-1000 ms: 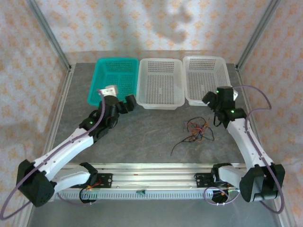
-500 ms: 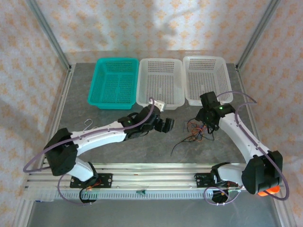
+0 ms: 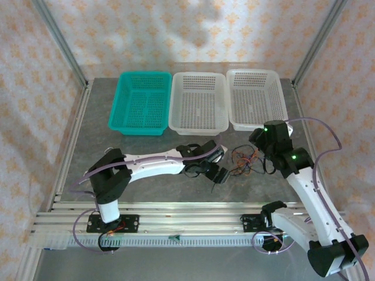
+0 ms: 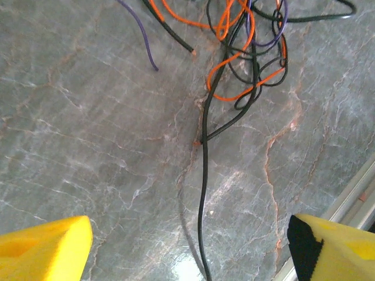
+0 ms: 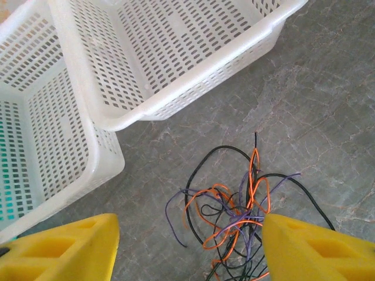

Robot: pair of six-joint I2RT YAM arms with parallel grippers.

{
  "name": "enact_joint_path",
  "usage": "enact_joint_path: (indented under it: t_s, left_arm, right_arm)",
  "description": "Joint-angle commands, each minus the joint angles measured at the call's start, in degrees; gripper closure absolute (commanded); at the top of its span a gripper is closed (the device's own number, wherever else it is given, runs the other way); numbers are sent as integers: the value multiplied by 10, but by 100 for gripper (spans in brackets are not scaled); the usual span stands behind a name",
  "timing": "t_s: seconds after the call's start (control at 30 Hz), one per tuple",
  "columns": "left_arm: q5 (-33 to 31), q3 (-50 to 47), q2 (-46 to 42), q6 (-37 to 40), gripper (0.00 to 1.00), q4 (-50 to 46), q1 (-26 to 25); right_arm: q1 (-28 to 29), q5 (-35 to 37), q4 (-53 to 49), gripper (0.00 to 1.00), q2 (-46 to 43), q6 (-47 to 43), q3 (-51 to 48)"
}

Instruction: Untangle the cables

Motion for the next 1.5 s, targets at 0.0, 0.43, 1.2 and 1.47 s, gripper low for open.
enact_joint_path:
  t_s: [0.0, 0.43, 1.2, 1.47]
  left_arm:
    - [41, 27, 20, 6, 15, -43, -3]
    - [60, 53, 79, 32, 44, -57, -17]
    - [7, 106, 110, 43, 95, -103, -30]
    - [0, 107, 65, 51, 100, -87, -30]
  right_arm:
    - [2, 5, 35, 34, -28, 1, -7]
    - [2, 53, 12, 35, -26, 32, -22]
    - [2, 55, 64, 32, -69, 80, -93]
    - [-1, -8, 67, 8, -51, 88, -106]
